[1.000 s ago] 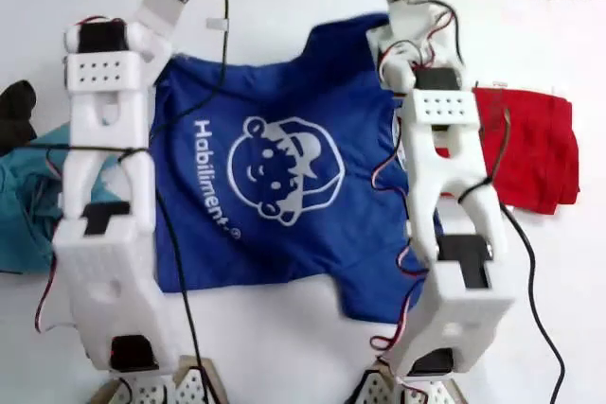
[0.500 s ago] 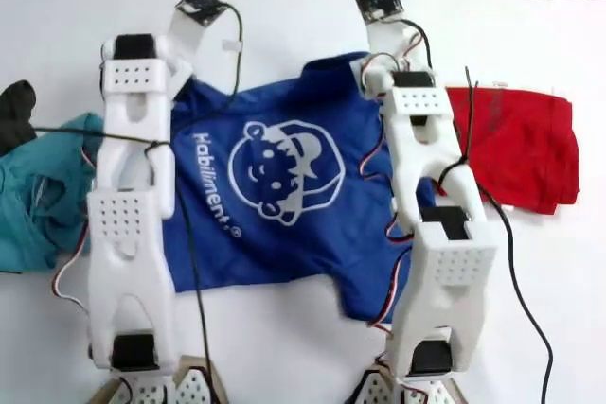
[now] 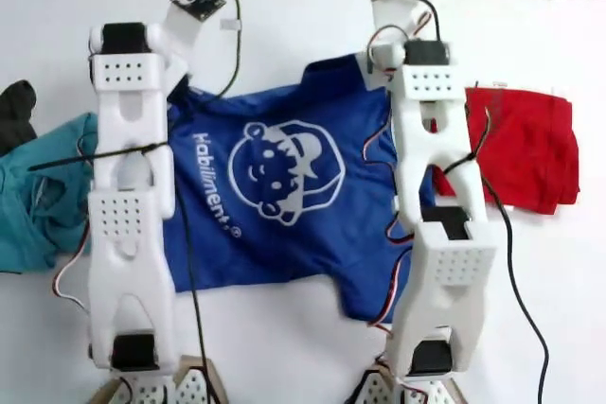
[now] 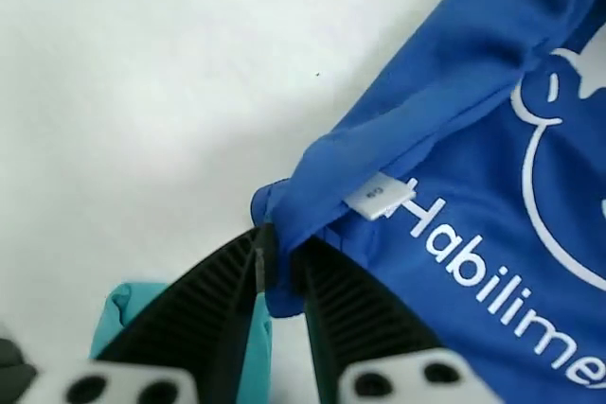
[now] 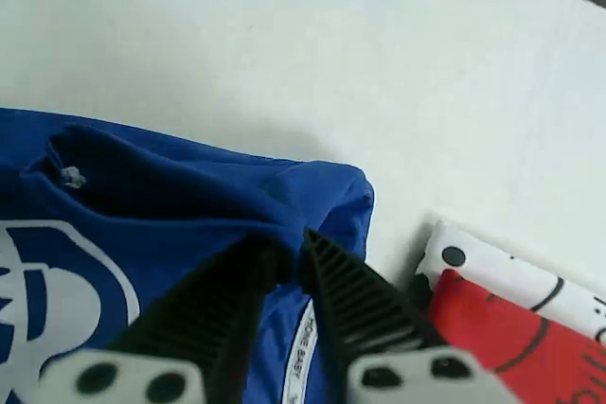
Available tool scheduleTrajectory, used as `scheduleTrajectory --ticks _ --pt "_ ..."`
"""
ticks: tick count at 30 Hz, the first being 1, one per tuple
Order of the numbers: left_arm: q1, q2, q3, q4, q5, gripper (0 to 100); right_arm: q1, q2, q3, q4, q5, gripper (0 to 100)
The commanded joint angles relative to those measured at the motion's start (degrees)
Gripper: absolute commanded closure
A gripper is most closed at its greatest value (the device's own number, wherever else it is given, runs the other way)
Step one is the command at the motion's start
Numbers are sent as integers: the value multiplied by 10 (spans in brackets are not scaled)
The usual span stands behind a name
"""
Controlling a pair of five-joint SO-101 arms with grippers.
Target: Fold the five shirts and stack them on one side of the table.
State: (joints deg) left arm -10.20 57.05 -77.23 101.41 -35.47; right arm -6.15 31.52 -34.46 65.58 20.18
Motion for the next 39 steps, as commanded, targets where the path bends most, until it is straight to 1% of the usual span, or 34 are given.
scheduleTrajectory --ticks 1,4,13,15,18,24,29,32,36,39 --pt "-6 -41 7 12 -1 974 15 -7 -66 81 1 978" --pt "5 -98 75 12 -1 974 15 -7 -91 141 2 978" --pt "25 -316 378 9 -5 973 13 -11 -168 290 2 978" --pt "25 -365 436 8 -22 973 12 -27 -178 316 13 978" --pt "22 -431 519 -10 -35 973 12 -65 -178 334 24 978" --pt "25 -549 669 -54 -37 973 13 -147 -154 356 25 978" --pt "22 -636 764 -72 -37 973 8 -250 -29 353 25 978" --pt "21 -673 815 -76 -46 973 12 -320 69 331 25 978" --pt "21 -713 873 -77 -60 973 13 -424 245 277 25 978" --pt "21 -737 909 -77 -61 973 9 -514 407 216 25 978"
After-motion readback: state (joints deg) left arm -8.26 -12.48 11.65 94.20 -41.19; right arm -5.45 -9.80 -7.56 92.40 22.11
